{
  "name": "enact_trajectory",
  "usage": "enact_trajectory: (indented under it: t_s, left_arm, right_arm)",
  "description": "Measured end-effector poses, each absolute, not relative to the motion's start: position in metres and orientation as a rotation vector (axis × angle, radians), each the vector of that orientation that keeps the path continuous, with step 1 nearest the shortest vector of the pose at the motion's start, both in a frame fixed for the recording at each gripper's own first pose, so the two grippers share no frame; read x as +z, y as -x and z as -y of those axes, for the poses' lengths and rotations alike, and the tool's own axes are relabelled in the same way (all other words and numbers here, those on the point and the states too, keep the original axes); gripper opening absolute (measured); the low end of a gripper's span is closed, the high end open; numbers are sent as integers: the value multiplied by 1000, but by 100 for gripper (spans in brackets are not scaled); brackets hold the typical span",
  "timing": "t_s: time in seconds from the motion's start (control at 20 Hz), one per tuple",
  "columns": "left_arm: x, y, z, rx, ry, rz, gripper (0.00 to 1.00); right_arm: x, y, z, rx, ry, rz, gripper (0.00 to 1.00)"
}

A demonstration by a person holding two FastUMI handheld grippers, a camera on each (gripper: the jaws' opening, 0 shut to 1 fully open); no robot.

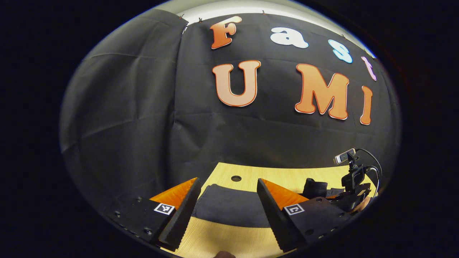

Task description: Grasp the waist and the cuffs of the jeans and fold them to make the two legs overlap; first hold the waist and fold one-third of the jeans toward the cuffs, then hold the cuffs and fold the remaining one-third in the same direction to finish folding.

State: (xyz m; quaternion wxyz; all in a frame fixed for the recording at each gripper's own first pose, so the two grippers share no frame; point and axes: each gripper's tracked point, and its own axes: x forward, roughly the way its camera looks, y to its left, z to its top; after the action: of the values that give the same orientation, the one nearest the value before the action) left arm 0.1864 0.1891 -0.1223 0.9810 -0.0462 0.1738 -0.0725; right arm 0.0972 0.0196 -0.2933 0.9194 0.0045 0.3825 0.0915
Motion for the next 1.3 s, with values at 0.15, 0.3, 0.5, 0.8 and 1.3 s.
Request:
enact_trajectory:
  t_s: [0.15,0.3,0.5,0.8,1.3]
  left_arm:
    - [-134,-190,-192,-139,111,-378,95]
    - [-141,-194,-193,-144,126,-401,94]
    - [-171,-204,-203,-128,142,-485,95]
    - [-244,-227,-218,-70,228,-743,96]
    - [-355,-259,-248,59,416,-1130,97]
  right_arm:
    - [-289,-93,-59,329,-103,-770,40]
    - [-285,-90,-60,360,-90,-758,40]
    - [-273,-89,-52,329,-109,-731,41]
    - [-227,-93,-3,201,-150,-604,87]
    - [-147,-61,104,-63,-176,-434,97]
